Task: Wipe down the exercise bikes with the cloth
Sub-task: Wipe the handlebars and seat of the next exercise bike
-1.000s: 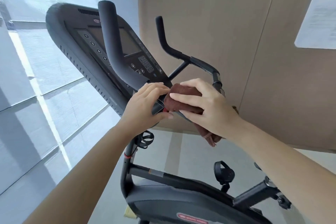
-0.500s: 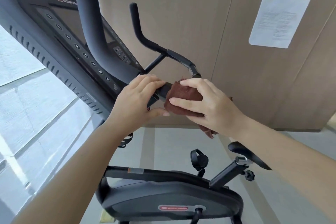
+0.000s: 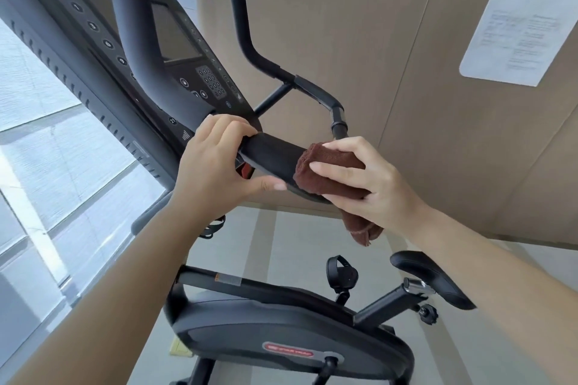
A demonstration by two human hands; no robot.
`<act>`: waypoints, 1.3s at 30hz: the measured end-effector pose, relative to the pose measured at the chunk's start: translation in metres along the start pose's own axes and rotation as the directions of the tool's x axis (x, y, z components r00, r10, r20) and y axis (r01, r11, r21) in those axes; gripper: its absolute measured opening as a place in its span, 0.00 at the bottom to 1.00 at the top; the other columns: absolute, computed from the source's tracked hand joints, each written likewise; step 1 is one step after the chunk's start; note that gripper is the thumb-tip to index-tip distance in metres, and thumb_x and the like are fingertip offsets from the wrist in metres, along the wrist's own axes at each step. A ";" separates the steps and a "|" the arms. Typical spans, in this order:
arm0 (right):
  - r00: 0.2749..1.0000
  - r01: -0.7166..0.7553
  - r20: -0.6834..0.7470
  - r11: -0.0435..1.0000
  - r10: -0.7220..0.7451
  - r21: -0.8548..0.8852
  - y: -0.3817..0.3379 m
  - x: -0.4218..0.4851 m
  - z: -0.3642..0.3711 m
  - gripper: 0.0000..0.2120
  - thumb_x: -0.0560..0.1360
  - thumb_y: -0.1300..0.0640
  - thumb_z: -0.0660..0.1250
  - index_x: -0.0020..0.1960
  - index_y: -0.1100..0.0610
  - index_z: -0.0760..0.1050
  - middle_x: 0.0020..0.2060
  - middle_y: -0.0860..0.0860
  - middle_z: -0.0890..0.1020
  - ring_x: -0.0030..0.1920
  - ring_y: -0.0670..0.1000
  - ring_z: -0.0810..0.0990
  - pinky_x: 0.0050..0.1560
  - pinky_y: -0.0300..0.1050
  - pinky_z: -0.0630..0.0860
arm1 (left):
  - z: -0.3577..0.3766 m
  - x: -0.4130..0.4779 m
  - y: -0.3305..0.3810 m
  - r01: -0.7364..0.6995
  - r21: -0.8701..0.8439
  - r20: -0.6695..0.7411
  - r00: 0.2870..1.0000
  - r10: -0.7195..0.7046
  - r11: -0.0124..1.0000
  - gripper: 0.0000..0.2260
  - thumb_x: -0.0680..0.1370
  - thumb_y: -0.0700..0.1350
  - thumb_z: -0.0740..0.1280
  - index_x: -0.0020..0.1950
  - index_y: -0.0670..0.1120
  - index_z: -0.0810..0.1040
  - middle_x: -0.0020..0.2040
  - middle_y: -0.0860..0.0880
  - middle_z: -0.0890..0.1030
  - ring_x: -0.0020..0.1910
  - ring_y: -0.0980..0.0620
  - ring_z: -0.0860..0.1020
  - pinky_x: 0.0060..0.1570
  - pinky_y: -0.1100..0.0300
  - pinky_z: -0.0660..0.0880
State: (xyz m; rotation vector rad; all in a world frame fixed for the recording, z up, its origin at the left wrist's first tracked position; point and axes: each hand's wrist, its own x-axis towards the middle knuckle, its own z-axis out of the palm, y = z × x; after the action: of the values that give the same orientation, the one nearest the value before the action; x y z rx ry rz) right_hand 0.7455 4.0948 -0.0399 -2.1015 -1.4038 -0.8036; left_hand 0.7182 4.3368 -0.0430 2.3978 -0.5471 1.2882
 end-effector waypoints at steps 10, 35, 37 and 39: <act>0.997 -0.074 0.030 0.982 0.069 0.172 0.054 -0.026 -0.018 0.18 0.70 0.63 0.69 0.60 0.56 0.75 0.55 0.56 0.74 0.56 0.49 0.74 0.60 0.35 0.68 | 0.001 0.004 0.015 0.151 0.011 -0.002 0.989 -0.151 0.989 0.38 0.59 0.73 0.63 0.48 0.40 0.74 0.49 0.47 0.77 0.51 0.54 0.69 0.49 0.71 0.61; 0.955 -0.190 -0.157 0.925 0.252 0.329 0.060 -0.022 -0.008 0.18 0.70 0.65 0.70 0.58 0.54 0.78 0.51 0.53 0.77 0.51 0.41 0.75 0.55 0.25 0.67 | 0.001 -0.002 0.022 0.196 0.210 0.018 0.979 -0.205 0.958 0.30 0.59 0.61 0.67 0.53 0.43 0.71 0.54 0.55 0.72 0.57 0.55 0.68 0.51 0.64 0.64; 0.935 -0.197 -0.210 0.912 0.285 0.360 0.044 -0.007 -0.004 0.17 0.70 0.62 0.70 0.58 0.54 0.78 0.51 0.52 0.77 0.50 0.42 0.75 0.53 0.26 0.68 | 0.001 -0.002 0.023 0.188 0.222 0.027 0.980 -0.198 0.957 0.31 0.60 0.63 0.67 0.54 0.42 0.72 0.54 0.54 0.72 0.57 0.54 0.68 0.52 0.60 0.66; 0.929 -0.200 -0.244 0.931 0.279 0.305 0.024 0.005 0.007 0.16 0.71 0.59 0.69 0.58 0.52 0.78 0.51 0.52 0.77 0.50 0.47 0.76 0.50 0.31 0.71 | 0.000 -0.002 0.024 0.190 0.224 0.026 0.979 -0.201 0.956 0.33 0.60 0.65 0.67 0.54 0.42 0.72 0.55 0.54 0.72 0.57 0.55 0.68 0.51 0.58 0.67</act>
State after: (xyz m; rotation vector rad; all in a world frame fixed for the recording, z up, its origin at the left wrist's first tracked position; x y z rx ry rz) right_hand 0.7715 4.0945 -0.0430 -1.8159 -1.0147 -0.7276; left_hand 0.7056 4.3167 -0.0418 2.5922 -0.1785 1.2642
